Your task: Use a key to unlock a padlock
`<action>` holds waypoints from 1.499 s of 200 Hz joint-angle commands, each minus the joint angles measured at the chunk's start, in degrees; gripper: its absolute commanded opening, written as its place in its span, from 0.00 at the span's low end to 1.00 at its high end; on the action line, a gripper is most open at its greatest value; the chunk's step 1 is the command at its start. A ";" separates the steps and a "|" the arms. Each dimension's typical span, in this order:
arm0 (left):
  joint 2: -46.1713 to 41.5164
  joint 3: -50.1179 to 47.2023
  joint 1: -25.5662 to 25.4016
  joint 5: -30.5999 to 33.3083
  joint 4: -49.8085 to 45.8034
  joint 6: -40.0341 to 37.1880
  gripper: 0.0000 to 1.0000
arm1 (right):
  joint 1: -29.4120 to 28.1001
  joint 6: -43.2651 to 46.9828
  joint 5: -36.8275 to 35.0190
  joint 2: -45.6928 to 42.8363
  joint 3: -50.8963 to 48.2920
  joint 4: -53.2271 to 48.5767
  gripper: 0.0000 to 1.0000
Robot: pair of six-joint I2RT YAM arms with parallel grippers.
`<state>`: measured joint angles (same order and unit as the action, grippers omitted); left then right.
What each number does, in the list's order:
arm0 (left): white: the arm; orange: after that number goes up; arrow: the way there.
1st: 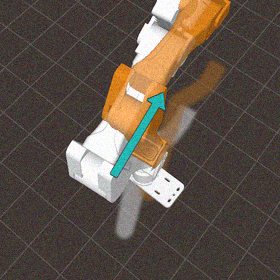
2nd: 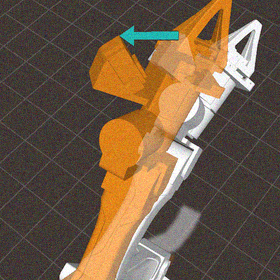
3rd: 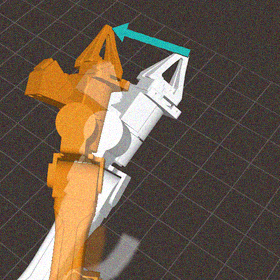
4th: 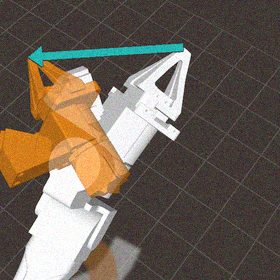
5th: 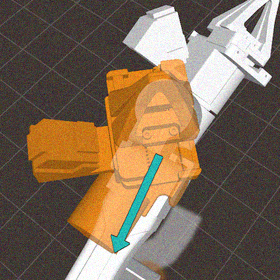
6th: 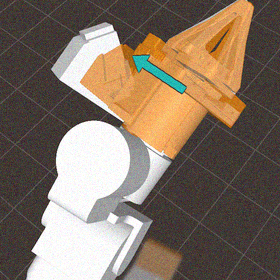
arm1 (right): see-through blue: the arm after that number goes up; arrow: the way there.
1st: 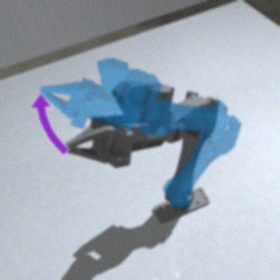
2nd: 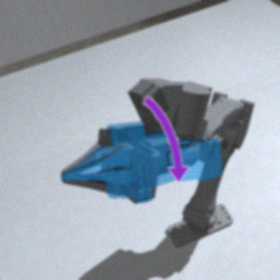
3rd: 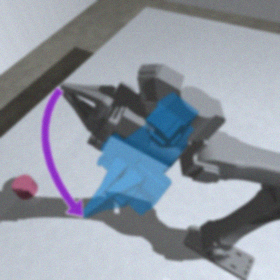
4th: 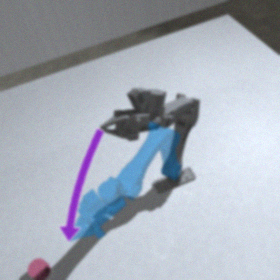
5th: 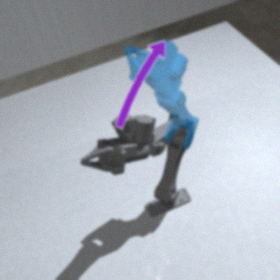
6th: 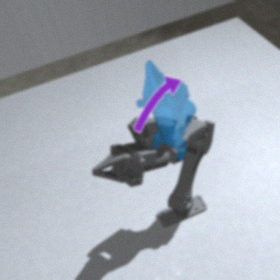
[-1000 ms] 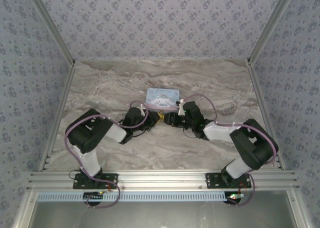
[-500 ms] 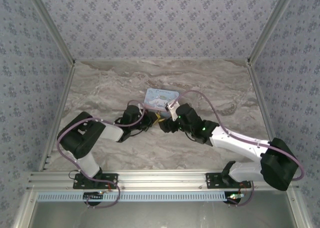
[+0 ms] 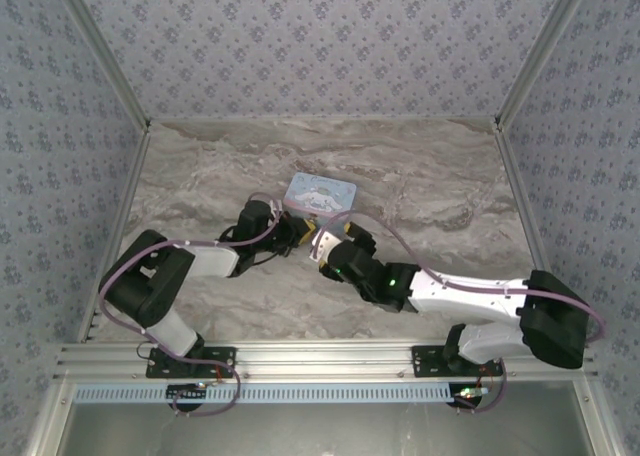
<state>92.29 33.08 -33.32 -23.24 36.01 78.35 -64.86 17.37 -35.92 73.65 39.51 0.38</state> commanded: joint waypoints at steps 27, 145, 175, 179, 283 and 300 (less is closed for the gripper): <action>-2.51 1.70 0.36 -2.33 -1.18 0.95 0.00 | -2.14 8.89 -7.27 4.12 -2.76 8.49 0.82; -3.69 2.41 0.56 -2.51 -3.33 0.94 0.00 | 2.16 15.28 0.23 9.76 -3.32 20.56 0.71; -3.76 2.60 0.54 -2.69 -3.66 1.09 0.00 | 3.70 17.36 1.82 12.06 -2.89 23.16 0.70; -3.86 2.60 0.54 -2.68 -3.70 1.11 0.00 | 3.79 17.52 1.96 12.41 -2.80 23.50 0.70; -4.46 2.76 0.63 -2.85 -4.35 2.20 0.00 | 5.71 21.75 6.27 18.54 0.04 30.44 0.64; -4.52 2.70 0.64 -2.78 -4.44 2.21 0.00 | 5.91 21.82 6.48 19.03 0.50 30.57 0.61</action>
<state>89.62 34.00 -32.99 -24.73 30.83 80.14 -59.35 38.54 -30.57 91.33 38.09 28.93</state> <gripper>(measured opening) 0.046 0.623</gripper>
